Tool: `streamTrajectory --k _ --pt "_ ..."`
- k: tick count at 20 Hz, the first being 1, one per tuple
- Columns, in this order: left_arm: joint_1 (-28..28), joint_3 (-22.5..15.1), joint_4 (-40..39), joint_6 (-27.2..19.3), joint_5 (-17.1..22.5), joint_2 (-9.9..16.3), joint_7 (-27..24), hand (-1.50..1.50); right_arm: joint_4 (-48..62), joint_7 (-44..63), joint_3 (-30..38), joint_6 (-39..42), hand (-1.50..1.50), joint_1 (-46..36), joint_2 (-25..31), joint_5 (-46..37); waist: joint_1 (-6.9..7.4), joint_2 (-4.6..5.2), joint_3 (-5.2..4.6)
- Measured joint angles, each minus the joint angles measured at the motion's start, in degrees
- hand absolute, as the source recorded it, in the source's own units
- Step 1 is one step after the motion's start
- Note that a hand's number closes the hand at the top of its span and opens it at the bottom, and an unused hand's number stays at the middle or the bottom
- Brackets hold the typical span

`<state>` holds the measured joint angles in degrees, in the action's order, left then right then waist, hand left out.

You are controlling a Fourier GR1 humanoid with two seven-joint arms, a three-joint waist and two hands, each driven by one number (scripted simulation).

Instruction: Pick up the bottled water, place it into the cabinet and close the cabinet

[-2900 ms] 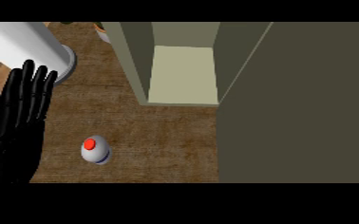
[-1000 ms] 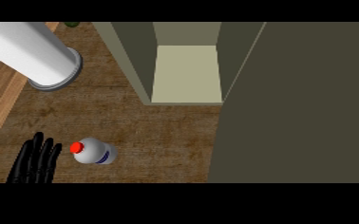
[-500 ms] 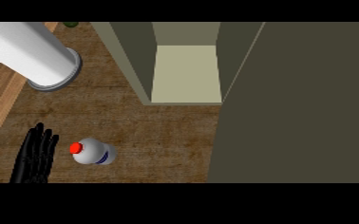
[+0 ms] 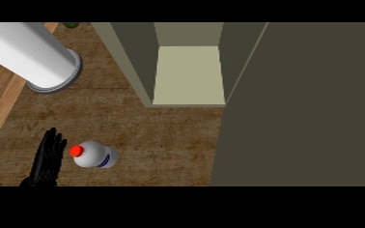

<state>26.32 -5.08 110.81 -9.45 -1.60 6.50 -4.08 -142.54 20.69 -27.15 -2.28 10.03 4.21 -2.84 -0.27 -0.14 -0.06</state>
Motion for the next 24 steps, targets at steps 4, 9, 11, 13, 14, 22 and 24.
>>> streamTrajectory --k 4,9,11,13,14,22,24 --pt "-2.93 2.91 -6.6 1.89 2.45 0.4 -2.36 -1.5 -0.21 1.42 2.0 -0.19 -1.5 -1.53 0.98 0.25 0.01 0.05 0.01" --pt "-5.35 6.44 -16.58 5.01 4.64 1.21 -8.57 -1.5 -0.18 0.8 -0.33 -1.61 -1.5 -1.18 1.18 -0.04 -0.07 0.02 -0.01" --pt "-7.54 7.03 -21.77 5.21 4.4 0.58 -11.57 -1.5 -0.15 0.97 -0.54 -2.1 -1.5 -1.53 1.37 -0.1 -0.15 0.04 -0.01" --pt "-9.88 8.14 -25.88 5.91 5.08 0.44 -13.61 -1.5 -0.22 1.47 0.19 -2.37 -1.5 -2.19 1.86 -0.09 -0.18 0.06 -0.01" --pt "-10.37 8.66 -27.56 6.46 5.43 0.47 -14.8 -1.5 -0.27 1.26 0.34 -2.23 -1.5 -1.96 2.24 -0.06 -0.15 0.06 -0.01" --pt "-16.66 11.81 -41.15 7.86 5.81 -0.05 -23.68 -1.5 -0.35 -1.1 -1.02 -3.28 -1.5 0.3 3.89 -0.28 -0.24 0.05 0.01" --pt "-17.99 12.09 -43.88 7.77 5.59 -0.55 -25.83 -1.5 -0.3 -0.16 -1.17 -3.85 -1.5 -0.78 3.73 -0.31 -0.16 0.06 0.01"
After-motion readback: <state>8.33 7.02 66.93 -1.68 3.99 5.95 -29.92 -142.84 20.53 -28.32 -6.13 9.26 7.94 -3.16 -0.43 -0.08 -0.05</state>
